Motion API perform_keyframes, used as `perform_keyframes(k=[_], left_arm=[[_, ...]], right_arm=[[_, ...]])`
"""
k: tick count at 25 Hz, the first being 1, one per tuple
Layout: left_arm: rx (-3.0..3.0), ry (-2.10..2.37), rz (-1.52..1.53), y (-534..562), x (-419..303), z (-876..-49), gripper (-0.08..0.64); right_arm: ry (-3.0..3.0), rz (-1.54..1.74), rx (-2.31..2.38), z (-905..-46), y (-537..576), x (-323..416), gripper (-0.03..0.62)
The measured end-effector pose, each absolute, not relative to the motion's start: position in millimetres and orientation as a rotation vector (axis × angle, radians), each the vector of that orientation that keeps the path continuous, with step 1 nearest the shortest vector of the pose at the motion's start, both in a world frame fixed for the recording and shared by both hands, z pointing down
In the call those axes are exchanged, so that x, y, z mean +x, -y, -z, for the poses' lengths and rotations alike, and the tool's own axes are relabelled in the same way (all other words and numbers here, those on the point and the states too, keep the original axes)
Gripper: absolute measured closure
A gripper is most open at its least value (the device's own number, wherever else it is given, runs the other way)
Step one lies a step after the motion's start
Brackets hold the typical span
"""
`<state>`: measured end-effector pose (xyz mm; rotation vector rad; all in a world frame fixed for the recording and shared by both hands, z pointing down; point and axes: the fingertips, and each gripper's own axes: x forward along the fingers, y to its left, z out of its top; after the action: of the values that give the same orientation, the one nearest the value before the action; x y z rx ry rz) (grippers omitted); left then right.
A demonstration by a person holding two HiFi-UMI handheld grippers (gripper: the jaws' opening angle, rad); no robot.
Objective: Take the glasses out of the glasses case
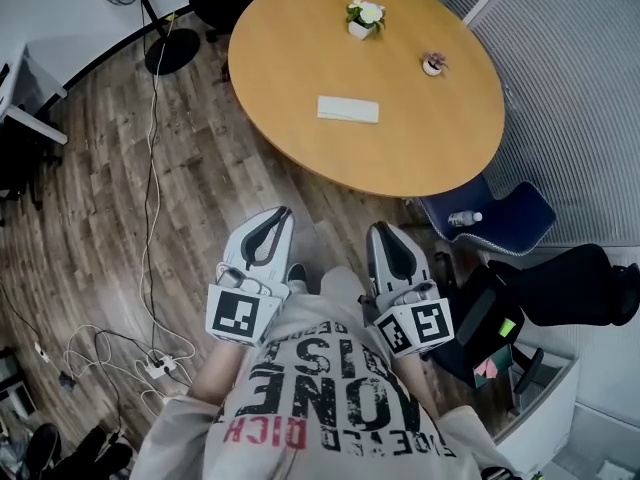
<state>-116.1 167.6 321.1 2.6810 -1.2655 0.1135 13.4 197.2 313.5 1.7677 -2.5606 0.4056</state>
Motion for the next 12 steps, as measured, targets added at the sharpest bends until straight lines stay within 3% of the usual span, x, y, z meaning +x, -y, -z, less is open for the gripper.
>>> perform_keyframes(k=[12], left_arm=[[2.671,1.335,-0.102,-128.2,-117.7,-330.7,0.545]], right_arm=[[2.561,-0.436,1.744,-322.6,-156.1,23.8,0.572]])
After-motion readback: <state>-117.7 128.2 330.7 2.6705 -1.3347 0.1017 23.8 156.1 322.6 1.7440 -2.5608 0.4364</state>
